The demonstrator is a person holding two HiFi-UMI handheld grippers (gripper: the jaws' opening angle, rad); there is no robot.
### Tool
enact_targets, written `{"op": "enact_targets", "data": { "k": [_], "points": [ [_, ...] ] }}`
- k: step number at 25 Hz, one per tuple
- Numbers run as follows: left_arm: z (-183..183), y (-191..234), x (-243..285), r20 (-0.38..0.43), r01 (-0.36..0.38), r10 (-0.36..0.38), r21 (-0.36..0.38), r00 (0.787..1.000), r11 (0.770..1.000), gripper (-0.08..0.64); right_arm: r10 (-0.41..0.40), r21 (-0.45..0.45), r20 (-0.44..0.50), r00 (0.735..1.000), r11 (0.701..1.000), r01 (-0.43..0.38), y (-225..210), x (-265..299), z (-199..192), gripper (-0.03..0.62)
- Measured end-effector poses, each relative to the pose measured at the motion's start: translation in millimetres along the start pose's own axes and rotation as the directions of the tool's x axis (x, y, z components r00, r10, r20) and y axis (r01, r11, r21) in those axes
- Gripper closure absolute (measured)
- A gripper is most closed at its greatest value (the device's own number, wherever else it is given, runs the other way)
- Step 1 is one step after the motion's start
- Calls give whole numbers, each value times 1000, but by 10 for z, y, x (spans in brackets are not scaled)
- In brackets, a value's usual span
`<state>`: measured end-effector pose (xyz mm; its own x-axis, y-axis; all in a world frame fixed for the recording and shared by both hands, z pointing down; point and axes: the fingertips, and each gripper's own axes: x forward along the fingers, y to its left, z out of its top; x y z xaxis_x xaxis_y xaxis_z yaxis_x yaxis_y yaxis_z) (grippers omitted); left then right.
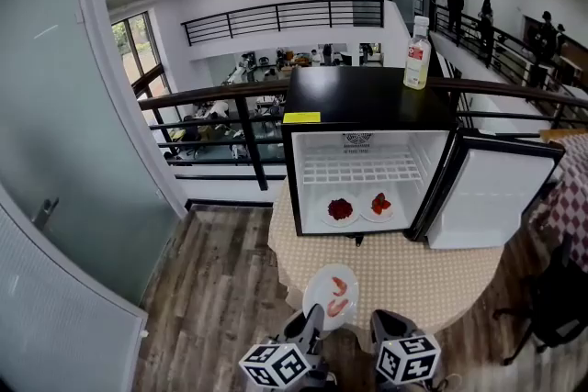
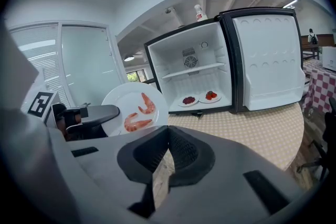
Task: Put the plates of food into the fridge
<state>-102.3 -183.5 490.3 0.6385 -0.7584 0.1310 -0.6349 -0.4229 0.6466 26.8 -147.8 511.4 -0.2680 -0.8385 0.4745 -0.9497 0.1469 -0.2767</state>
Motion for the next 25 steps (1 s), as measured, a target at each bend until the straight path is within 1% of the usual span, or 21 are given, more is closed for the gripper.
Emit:
{"op": "enact_targets", "data": {
  "k": [3, 5, 10, 15, 21, 25],
  "points": [
    [53, 72, 98, -7, 22, -22, -42, 1000, 999, 531, -18, 12, -3, 1000, 1000, 18, -18, 100, 8, 577],
    [71, 97, 143, -13, 29, -30, -55, 999, 998, 531, -24, 17, -9, 1000, 1000, 25, -17, 136, 4, 577],
    [87, 136, 253, -37, 38, -40, -67, 999, 997, 531, -41, 27, -17, 999, 999, 41, -35, 182, 17, 575],
    [92, 106, 351, -50, 52, -55, -61, 997, 997, 531, -50, 43, -27, 998, 998, 51, -146, 270, 47, 577],
    [240, 162, 608, -23, 30, -32, -62, 999, 998, 531, -22, 33, -24, 999, 999, 22, -295, 528, 272, 577],
    [395, 121, 902, 4, 32, -32, -65, 999, 997, 531, -10, 13, -17, 1000, 1000, 11, -487, 708, 524, 575]
  ]
}}
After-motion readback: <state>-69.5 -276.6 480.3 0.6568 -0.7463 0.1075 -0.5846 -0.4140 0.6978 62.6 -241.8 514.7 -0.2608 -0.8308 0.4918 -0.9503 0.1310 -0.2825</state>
